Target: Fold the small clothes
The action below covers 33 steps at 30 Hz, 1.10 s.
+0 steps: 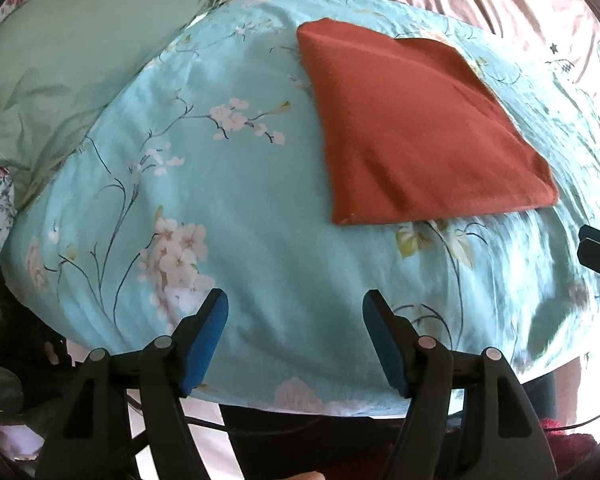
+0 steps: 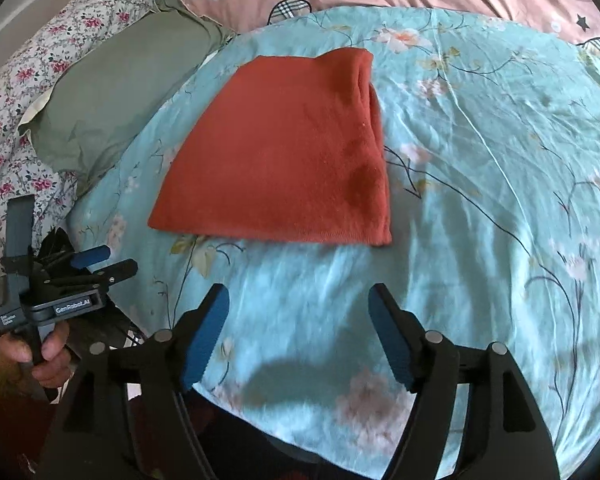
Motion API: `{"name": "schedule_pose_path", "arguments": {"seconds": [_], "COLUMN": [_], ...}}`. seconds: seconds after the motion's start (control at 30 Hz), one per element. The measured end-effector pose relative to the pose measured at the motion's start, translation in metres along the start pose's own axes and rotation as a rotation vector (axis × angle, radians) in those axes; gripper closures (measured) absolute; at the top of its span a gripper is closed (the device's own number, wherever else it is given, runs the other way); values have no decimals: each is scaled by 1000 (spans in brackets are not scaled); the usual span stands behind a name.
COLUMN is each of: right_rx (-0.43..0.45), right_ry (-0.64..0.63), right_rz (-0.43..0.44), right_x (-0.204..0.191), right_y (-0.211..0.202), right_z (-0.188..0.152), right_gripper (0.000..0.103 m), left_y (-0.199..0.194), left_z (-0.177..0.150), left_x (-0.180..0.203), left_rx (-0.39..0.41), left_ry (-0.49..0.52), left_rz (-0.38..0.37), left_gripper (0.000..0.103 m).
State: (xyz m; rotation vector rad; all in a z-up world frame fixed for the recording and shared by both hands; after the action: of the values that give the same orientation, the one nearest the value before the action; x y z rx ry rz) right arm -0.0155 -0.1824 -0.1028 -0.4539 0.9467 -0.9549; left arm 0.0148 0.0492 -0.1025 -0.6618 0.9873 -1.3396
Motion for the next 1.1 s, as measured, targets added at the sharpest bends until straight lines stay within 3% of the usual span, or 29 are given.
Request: {"name": "schedule_pose_path", "arguments": {"seconds": [0.13,0.27,1.1], "right_rx": [5,5,-15], "right_ry": [-14,-43,-170], "right_rz": [-3,-7,-25], "right_x": [-5,-12,-23], "right_y": [-2,3,25], "right_z": [3,10,61], "right_gripper": [28,20,7], "left_y": [-9,-14,-2], "left_z": [8,18,76], "left_x": [1,0,2], "left_rx": [30,55,105], "left_ry": [-9,-9,-11], "left_rz": [9,11,54], "left_gripper": [32,30,30]}}
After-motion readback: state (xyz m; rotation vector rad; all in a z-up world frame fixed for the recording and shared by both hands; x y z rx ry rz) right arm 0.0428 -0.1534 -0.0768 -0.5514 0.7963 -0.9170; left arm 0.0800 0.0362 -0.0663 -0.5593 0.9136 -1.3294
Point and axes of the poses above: each gripper's, at about its wrist camera, not at the fingertips, and y roughly the way its jaws point, x to its right, z to its top, the point moved 7 cm from there along y, roughly the way its jaws point, and after that the axes turned 11 degrees about z, right-handed, at the moved point
